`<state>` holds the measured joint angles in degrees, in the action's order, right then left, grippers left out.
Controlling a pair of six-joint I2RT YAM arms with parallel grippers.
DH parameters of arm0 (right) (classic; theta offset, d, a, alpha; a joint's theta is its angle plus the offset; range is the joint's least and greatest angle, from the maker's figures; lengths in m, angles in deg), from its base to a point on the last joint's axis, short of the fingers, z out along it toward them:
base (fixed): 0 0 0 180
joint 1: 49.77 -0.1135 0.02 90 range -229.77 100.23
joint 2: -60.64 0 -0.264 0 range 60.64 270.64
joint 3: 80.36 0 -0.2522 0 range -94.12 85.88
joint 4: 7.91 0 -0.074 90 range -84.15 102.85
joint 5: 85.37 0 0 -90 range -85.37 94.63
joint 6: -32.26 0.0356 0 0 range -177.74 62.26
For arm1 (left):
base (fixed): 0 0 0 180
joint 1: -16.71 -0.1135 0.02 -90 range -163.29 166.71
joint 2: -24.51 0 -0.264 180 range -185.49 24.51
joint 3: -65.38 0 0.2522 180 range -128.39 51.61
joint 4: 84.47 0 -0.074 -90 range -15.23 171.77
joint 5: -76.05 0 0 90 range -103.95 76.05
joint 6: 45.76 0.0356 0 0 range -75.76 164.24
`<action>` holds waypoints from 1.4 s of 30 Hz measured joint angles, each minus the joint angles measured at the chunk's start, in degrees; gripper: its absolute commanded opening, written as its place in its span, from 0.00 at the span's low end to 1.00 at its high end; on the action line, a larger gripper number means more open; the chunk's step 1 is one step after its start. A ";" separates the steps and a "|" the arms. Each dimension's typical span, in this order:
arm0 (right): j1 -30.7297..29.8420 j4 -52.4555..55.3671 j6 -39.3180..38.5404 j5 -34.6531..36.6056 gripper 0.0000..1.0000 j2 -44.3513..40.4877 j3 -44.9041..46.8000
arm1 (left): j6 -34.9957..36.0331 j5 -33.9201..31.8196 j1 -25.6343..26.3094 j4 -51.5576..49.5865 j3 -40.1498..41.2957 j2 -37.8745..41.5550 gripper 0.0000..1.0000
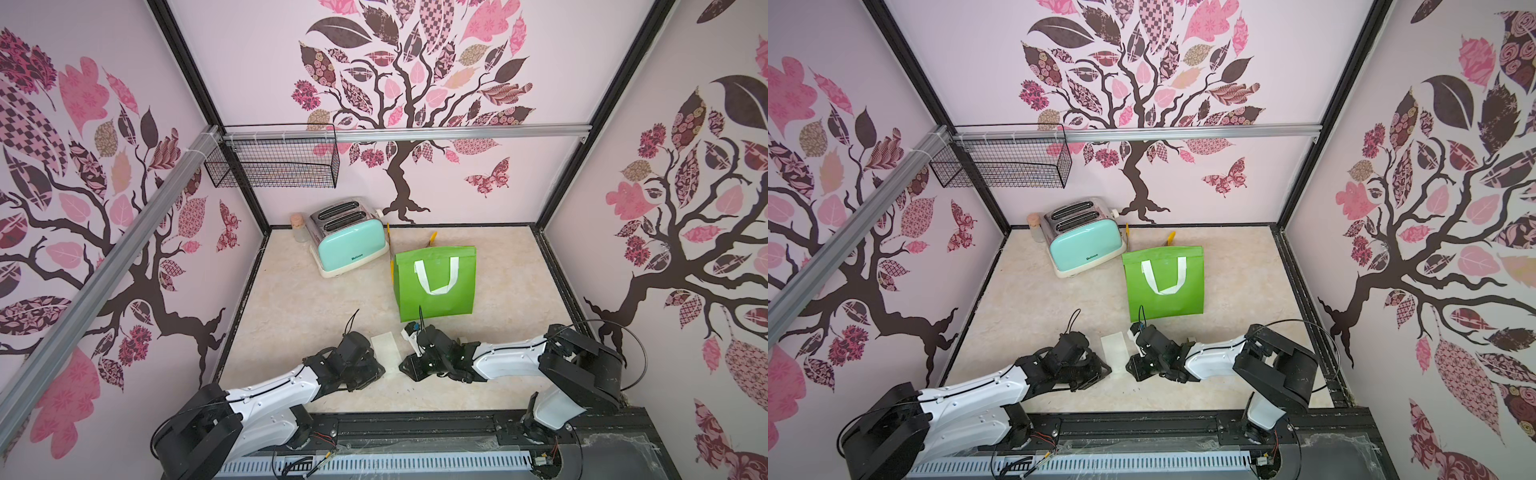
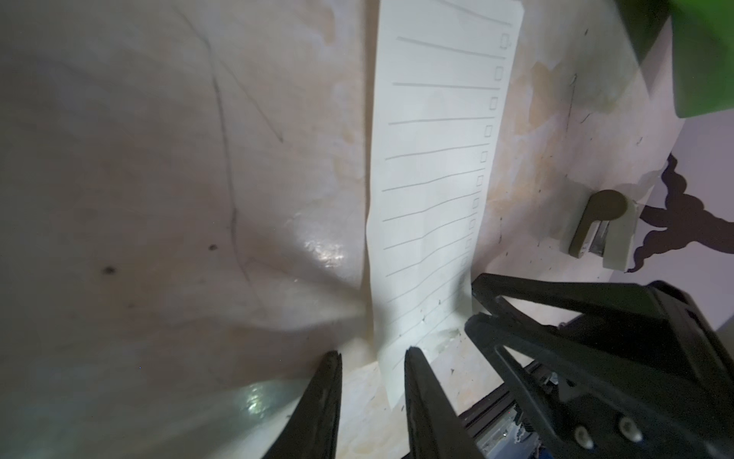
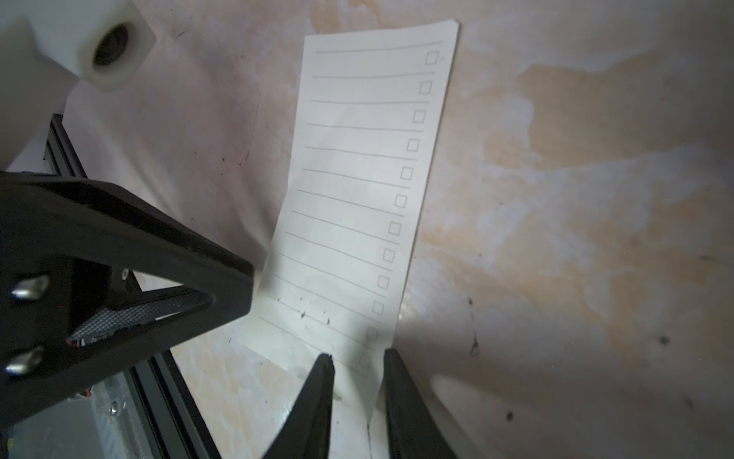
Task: Staple the receipts to the bags
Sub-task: Pick up the receipt from the center of the board.
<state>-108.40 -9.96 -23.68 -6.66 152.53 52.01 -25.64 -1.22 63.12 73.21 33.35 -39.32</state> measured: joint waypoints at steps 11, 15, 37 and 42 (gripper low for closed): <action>0.00 -1.57 0.07 -1.68 0.24 0.87 0.00 | -3.91 1.40 0.13 11.28 0.39 -5.92 0.32; 0.00 -1.62 0.26 -1.88 0.26 0.90 0.00 | -5.03 0.46 0.17 12.13 1.60 -4.94 0.16; 14.08 3.54 4.20 -9.40 0.78 -20.98 -0.61 | 2.71 -6.84 -1.14 8.52 2.62 27.15 0.00; 14.08 -1.64 8.76 -15.61 0.74 -20.09 -1.79 | 4.02 -4.42 -1.40 11.15 2.56 26.86 0.00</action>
<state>-94.32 -11.60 -14.91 -22.26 132.45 50.22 -21.62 -5.64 61.72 84.36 35.91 -12.46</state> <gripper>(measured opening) 0.757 0.044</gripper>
